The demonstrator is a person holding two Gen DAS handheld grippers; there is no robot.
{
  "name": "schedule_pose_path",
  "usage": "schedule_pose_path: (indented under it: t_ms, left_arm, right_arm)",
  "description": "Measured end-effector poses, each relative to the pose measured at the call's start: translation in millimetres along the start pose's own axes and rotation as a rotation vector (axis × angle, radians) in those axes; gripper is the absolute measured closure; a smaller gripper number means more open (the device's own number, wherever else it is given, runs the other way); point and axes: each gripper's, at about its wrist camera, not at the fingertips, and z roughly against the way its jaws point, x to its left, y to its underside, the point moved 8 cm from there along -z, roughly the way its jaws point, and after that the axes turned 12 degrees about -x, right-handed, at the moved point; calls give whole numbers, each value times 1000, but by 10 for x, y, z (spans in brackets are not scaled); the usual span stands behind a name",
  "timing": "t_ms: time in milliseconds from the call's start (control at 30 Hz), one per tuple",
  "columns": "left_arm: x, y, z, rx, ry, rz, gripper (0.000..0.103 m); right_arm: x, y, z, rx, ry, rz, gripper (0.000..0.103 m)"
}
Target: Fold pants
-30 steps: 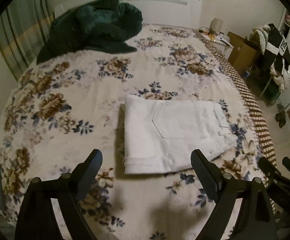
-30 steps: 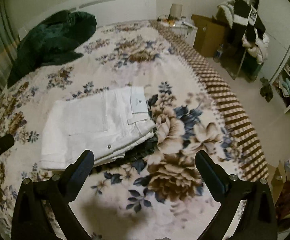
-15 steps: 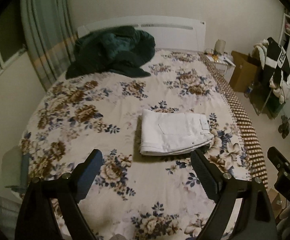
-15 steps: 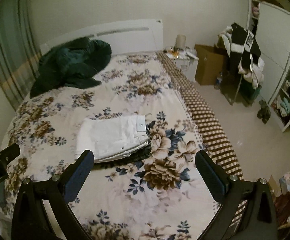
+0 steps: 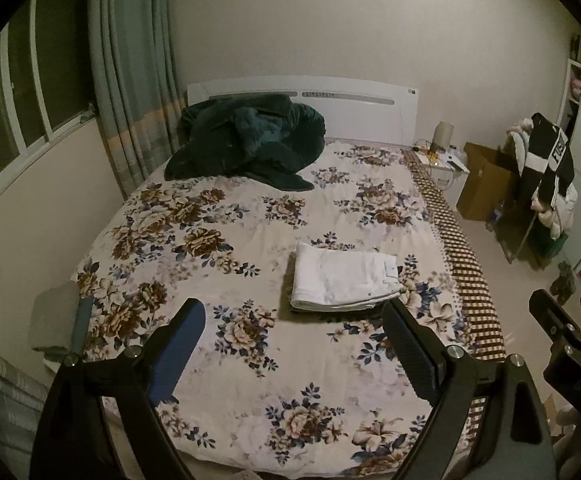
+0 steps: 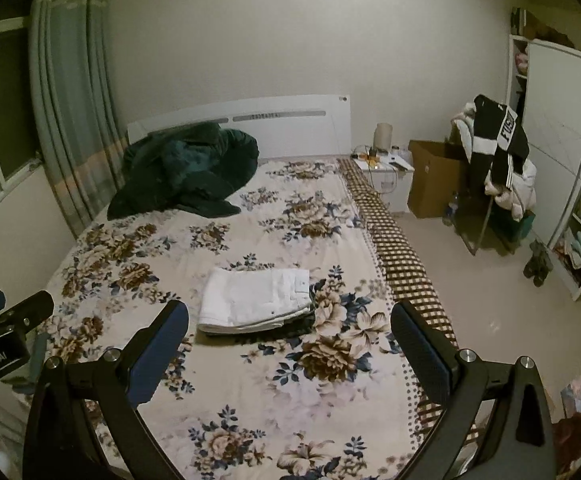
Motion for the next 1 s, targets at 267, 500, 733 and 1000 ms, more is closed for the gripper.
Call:
schedule_pose_path:
  t_ms: [267,500,733,1000]
  left_arm:
    - [16,29,258,-7,8,2,0]
    - [64,63,345,-7,-1,1,0]
    - [60,37,411,-18,-11,-13,0]
    - [62,24,457,-23,-17,-20,0]
  right_arm:
    - [101,-189,509,-3,-25,15,0]
    - [113,-181,512,14,-18,27,0]
    - [104,-148,456,25,-24,29,0]
    - [164,-151,491,14,-42,37,0]
